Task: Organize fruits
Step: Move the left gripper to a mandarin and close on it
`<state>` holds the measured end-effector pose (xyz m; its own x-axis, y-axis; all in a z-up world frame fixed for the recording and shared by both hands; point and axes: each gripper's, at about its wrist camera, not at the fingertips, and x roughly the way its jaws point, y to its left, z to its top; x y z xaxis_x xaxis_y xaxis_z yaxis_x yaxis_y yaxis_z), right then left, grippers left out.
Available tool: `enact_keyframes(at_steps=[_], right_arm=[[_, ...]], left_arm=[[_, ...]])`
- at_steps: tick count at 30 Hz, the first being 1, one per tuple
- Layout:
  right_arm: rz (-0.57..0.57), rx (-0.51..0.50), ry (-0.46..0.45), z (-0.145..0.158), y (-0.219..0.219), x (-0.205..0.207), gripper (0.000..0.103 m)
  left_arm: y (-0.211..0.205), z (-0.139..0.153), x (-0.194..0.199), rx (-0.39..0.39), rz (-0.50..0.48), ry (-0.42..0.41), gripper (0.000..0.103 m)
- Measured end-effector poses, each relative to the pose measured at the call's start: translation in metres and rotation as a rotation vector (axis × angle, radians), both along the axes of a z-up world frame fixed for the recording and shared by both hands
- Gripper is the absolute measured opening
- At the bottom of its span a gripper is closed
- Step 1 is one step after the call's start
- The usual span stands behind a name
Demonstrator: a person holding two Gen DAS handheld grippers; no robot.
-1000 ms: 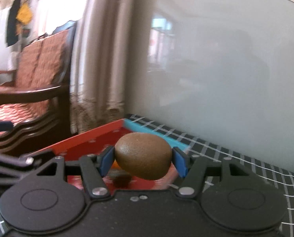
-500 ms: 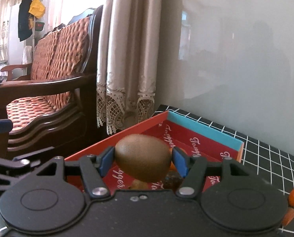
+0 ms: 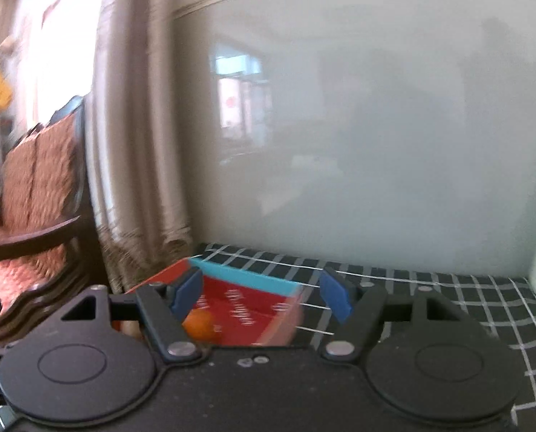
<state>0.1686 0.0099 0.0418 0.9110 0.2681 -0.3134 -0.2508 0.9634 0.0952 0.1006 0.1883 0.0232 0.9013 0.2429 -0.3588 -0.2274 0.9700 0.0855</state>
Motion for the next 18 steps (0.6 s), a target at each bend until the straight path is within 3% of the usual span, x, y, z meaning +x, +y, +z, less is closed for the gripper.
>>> enact_keyframes(at_steps=[11, 18], right_arm=[[-0.168, 0.031, 0.011, 0.004, -0.098, -0.023, 0.072], [-0.225, 0.055, 0.032, 0.001, -0.138, -0.031, 0.072]], left_arm=[[-0.064, 0.007, 0.005, -0.011, -0.104, -0.018, 0.097], [-0.115, 0.004, 0.009, 0.041, -0.191, -0.011, 0.097]])
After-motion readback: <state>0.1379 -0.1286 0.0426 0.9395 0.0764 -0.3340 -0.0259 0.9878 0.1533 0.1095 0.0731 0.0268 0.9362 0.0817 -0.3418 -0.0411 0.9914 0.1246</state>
